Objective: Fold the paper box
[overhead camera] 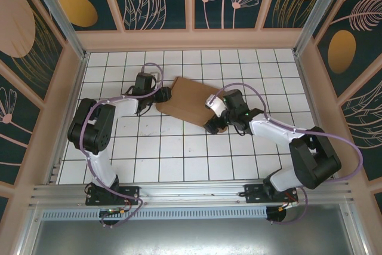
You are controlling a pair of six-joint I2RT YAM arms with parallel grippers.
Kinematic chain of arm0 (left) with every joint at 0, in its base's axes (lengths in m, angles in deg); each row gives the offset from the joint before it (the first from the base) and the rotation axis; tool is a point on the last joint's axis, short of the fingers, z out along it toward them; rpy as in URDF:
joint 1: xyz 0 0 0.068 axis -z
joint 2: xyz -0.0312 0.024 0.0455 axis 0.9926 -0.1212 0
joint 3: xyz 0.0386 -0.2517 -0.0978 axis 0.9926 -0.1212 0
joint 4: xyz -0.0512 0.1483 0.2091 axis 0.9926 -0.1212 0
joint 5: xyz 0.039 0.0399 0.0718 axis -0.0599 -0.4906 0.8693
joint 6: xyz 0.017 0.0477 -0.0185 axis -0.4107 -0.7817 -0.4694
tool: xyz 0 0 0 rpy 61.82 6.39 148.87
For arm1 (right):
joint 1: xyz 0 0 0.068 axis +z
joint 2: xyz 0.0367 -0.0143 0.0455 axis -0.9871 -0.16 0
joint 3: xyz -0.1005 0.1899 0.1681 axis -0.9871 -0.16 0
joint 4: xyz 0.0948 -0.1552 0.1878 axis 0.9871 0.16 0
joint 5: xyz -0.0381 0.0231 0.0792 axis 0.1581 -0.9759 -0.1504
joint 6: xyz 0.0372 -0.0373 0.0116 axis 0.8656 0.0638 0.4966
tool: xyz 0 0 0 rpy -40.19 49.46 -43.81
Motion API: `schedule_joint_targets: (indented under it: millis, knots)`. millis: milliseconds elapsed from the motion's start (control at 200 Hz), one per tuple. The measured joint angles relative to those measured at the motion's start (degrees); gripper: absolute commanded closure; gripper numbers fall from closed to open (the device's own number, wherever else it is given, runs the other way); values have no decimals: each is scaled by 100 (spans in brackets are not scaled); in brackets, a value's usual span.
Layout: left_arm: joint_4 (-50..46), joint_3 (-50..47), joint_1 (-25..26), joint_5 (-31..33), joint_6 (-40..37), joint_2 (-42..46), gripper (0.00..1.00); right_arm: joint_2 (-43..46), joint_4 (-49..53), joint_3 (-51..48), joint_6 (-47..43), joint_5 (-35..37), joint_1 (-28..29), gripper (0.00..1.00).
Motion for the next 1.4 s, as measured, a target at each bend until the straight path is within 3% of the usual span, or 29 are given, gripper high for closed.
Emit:
schedule_joint_targets:
  millis: [160, 536, 661, 786, 896, 1056, 1236, 1396]
  knots:
    - [0, 44, 0, -81, -2, -33, 37, -2, 341, 0, -83, 229, 28, 4]
    - [4, 24, -9, -168, -2, 44, 32, -837, 96, 433, -245, 1932, 125, 10]
    - [4, -2, -9, -238, -2, 98, 30, -866, 57, 457, -216, 2079, 129, 8]
    - [15, -68, -9, -315, 2, 205, 28, -533, 31, 326, -98, 1707, 83, 4]
    - [129, -79, -9, -417, 17, 273, 19, 216, -197, -13, 175, 1097, -92, 4]
    - [227, -50, -9, -533, 46, 291, 1, 1060, -986, -289, 1434, 409, -1058, 10]
    - [223, 442, -17, -815, 208, 39, 2, 931, -1495, -319, 3171, -144, -2017, 11]
    - [83, 1056, -33, -1056, 243, -455, 26, 382, -1633, -389, 4297, -551, -2210, 13]
